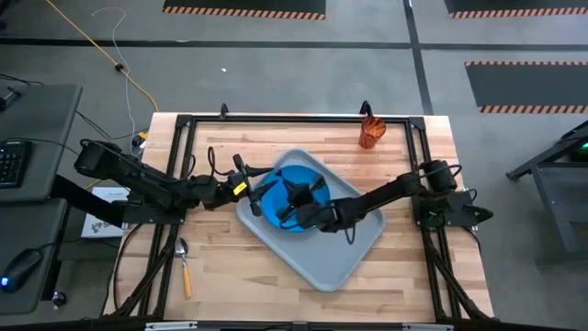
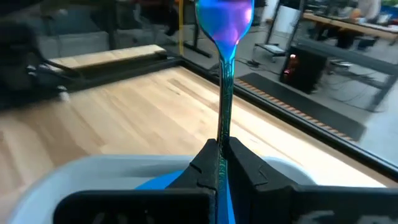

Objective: Pick and place plate/cup/fork/spoon on tray
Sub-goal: Put the blue fork on the right side of the gray serving tray

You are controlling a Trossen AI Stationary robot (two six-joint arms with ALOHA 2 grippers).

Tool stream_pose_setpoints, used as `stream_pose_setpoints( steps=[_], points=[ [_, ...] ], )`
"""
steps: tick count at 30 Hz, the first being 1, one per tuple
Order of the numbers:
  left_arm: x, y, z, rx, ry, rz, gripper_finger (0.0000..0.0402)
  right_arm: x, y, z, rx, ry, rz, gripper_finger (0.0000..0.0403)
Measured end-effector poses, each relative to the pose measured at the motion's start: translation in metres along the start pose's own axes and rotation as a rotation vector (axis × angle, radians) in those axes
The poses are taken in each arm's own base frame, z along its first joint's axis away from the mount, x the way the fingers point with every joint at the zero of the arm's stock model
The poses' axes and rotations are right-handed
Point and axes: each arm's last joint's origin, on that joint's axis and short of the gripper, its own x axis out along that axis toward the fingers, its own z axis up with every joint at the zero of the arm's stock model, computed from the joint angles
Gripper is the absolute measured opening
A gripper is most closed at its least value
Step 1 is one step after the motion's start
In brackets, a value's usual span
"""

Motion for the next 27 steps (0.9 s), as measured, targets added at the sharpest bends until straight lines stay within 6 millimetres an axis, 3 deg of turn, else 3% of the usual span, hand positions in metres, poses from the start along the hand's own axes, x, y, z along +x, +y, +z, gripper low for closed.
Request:
stream_pose_setpoints(
  steps=[16, 20, 25, 27],
  points=[
    [0.0027, 0.0061, -0.0022, 0.006, 0.021, 0.073, 0.0159, -0.0029, 0.008, -0.0003, -0.011, 0.015, 0.045, 0.0],
    [0.0037, 0.0056, -0.0056, 0.017, 0.04, 0.071, 0.0116, -0.0024, 0.0083, -0.0003, -0.01, 0.022, 0.069, 0.0],
    [0.0045, 0.0044, -0.0073, 0.037, 0.043, 0.055, 0.0023, -0.0024, 0.0085, -0.0004, -0.01, 0.024, 0.074, 0.0],
    [0.0043, 0.0045, -0.0069, 0.059, 0.041, 0.053, 0.0008, -0.0028, 0.0088, -0.0002, -0.011, 0.025, 0.083, 0.0004]
  ],
)
